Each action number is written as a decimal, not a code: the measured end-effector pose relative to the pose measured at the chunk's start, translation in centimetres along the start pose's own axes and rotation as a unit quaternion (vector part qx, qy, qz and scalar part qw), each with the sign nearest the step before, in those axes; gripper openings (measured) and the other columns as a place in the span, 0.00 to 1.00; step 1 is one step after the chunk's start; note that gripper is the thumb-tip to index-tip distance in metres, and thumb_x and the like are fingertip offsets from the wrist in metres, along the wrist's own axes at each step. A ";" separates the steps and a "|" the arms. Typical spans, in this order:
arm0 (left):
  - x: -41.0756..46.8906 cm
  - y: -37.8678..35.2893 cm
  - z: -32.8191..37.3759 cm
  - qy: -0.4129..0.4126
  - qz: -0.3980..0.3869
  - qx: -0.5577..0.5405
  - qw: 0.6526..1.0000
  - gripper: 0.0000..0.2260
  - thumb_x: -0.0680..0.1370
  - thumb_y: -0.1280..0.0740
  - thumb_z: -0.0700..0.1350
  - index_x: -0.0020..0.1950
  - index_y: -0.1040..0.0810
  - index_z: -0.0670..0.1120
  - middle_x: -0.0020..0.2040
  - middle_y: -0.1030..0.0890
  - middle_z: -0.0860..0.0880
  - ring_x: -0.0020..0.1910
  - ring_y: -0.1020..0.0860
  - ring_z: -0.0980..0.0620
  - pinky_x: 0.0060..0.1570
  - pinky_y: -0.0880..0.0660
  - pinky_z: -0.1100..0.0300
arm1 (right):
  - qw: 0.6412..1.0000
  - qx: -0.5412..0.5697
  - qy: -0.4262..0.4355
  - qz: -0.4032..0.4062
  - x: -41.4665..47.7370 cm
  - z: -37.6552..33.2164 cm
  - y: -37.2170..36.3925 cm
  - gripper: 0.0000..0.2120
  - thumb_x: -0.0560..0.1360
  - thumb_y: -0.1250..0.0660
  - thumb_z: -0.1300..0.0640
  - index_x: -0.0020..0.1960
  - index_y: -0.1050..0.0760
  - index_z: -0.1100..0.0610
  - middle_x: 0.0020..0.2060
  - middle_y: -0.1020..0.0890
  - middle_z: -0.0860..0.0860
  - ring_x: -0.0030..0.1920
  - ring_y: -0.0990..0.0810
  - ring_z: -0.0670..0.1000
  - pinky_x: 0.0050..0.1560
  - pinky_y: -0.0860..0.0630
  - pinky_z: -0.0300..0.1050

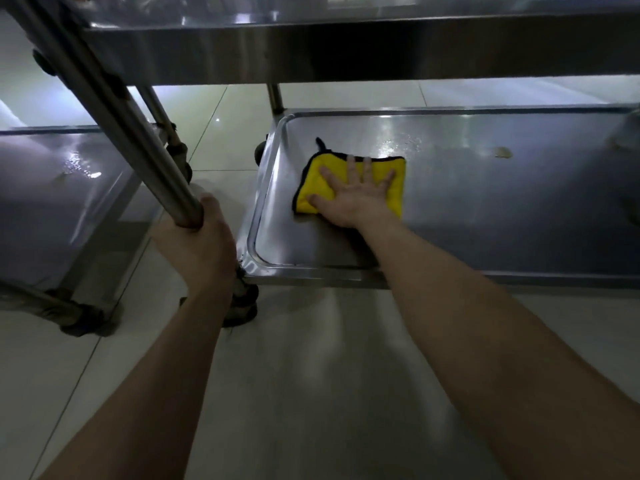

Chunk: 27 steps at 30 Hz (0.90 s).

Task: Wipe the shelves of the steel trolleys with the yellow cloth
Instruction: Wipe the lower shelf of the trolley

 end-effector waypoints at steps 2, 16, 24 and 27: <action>-0.2 0.0 0.3 0.002 -0.003 0.001 1.000 0.17 0.76 0.30 0.53 0.36 0.29 0.43 0.34 0.28 0.29 0.31 0.29 0.44 0.30 0.30 0.40 | 0.998 -0.004 0.056 0.003 -1.3 -5.4 -1.0 0.42 0.74 0.57 0.18 0.85 0.56 0.32 0.87 0.61 0.55 0.85 0.66 0.65 0.71 0.70 0.83; -0.1 0.2 0.9 0.025 -0.004 0.035 0.999 0.16 0.74 0.29 0.55 0.34 0.28 0.48 0.34 0.25 0.40 0.32 0.25 0.44 0.31 0.27 0.40 | 1.000 0.005 -0.003 0.030 -13.9 13.6 -1.4 0.33 0.79 0.58 0.26 0.83 0.55 0.28 0.87 0.58 0.44 0.87 0.61 0.53 0.82 0.62 0.71; -0.8 -0.1 1.9 0.004 0.000 0.019 1.000 0.13 0.73 0.30 0.52 0.34 0.32 0.51 0.34 0.28 0.41 0.33 0.28 0.45 0.31 0.30 0.38 | 0.993 0.027 -0.115 0.004 -12.3 22.5 -0.4 0.42 0.71 0.60 0.16 0.82 0.58 0.27 0.87 0.61 0.45 0.86 0.64 0.55 0.79 0.66 0.74; -0.5 0.0 1.7 0.004 0.001 0.008 1.000 0.14 0.73 0.29 0.51 0.34 0.32 0.50 0.33 0.28 0.41 0.32 0.27 0.45 0.30 0.31 0.40 | 0.990 0.034 -0.137 0.010 -10.1 21.2 -0.1 0.44 0.70 0.59 0.16 0.83 0.58 0.28 0.87 0.61 0.48 0.86 0.65 0.57 0.78 0.67 0.76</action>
Point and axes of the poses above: each hand's wrist, its own x-axis towards the middle knuckle, its own y-axis out of the back of the hand, z = x × y, the point moved 7 cm from there along x, towards the middle knuckle
